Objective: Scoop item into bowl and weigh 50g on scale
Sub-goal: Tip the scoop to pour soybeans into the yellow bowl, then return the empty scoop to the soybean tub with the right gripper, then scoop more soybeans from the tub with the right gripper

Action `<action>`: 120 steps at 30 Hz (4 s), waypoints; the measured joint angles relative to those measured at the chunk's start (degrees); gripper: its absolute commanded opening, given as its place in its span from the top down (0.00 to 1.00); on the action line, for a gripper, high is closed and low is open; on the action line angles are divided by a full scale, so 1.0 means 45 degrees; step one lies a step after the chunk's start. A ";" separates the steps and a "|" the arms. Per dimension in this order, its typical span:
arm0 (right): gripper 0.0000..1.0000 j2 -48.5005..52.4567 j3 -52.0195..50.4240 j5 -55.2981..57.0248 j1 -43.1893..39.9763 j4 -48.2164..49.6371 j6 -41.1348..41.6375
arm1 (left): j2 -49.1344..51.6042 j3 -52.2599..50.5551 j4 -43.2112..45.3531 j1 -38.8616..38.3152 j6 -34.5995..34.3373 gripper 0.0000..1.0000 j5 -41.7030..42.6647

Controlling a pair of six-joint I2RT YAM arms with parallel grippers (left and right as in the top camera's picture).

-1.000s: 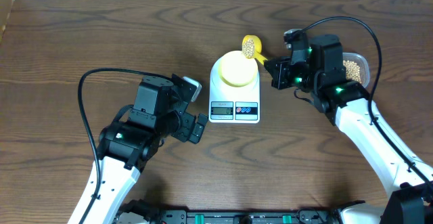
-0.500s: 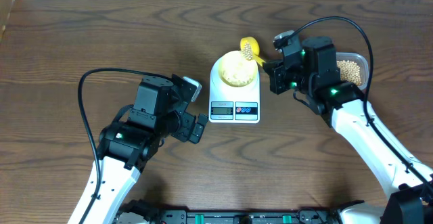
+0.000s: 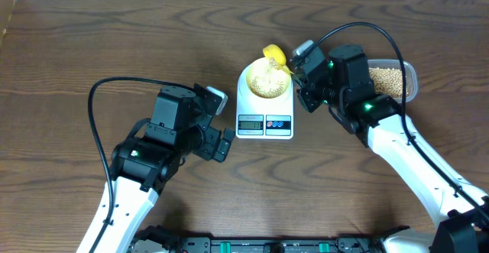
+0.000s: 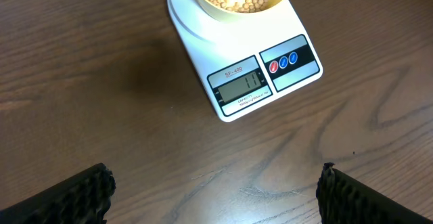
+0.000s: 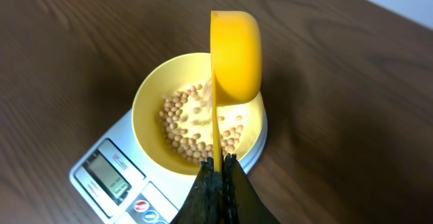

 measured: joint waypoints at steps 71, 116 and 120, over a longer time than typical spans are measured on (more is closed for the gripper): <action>0.99 -0.0889 -0.0083 0.3449 -0.6159 -0.4872 0.3449 | 0.0000 0.0000 0.0000 0.0000 -0.0005 0.02 0.0000; 0.99 0.0117 -0.0544 -0.4541 -0.9559 -0.4187 0.5644 | 0.0000 0.0000 0.0005 0.0000 -0.0005 0.02 0.0000; 0.99 0.0121 -0.0928 -0.4920 -0.9806 -0.3755 0.6057 | 0.0000 0.0000 0.0005 0.0000 -0.0005 0.02 0.0000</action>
